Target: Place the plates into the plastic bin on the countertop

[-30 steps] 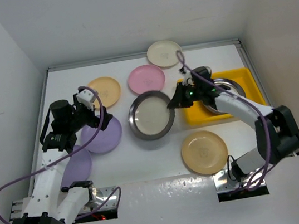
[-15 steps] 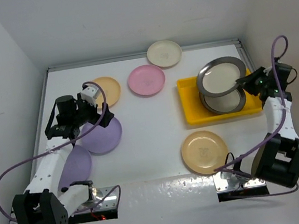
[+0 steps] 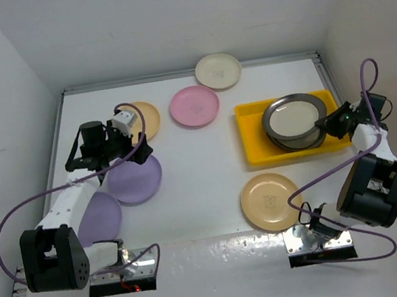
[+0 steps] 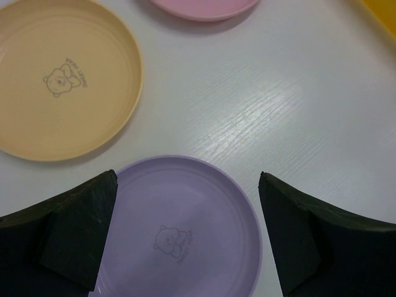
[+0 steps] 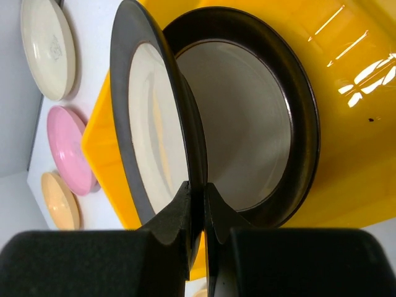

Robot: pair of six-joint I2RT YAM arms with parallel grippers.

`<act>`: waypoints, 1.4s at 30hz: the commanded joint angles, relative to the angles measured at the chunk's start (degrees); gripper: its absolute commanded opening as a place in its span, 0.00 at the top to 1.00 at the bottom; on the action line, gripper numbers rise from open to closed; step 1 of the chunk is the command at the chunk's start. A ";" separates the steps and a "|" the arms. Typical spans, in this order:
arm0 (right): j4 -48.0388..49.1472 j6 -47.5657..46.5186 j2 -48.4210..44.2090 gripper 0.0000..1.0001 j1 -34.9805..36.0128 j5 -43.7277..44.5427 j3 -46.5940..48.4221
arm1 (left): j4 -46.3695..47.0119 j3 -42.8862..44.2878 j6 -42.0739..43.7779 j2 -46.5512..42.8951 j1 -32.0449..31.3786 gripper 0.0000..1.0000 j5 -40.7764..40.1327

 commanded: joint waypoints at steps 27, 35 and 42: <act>-15.67 -16.75 11.68 0.11 8.84 36.05 13.54 | 5.45 3.26 3.60 4.35 1.62 0.04 3.97; -18.79 -20.31 -4.40 0.11 26.93 34.23 14.59 | 3.61 3.26 1.23 2.34 1.62 0.04 -0.94; -44.37 -6.74 -11.34 0.16 29.23 32.19 6.21 | 0.62 -0.69 -2.20 -4.42 1.62 0.04 -10.62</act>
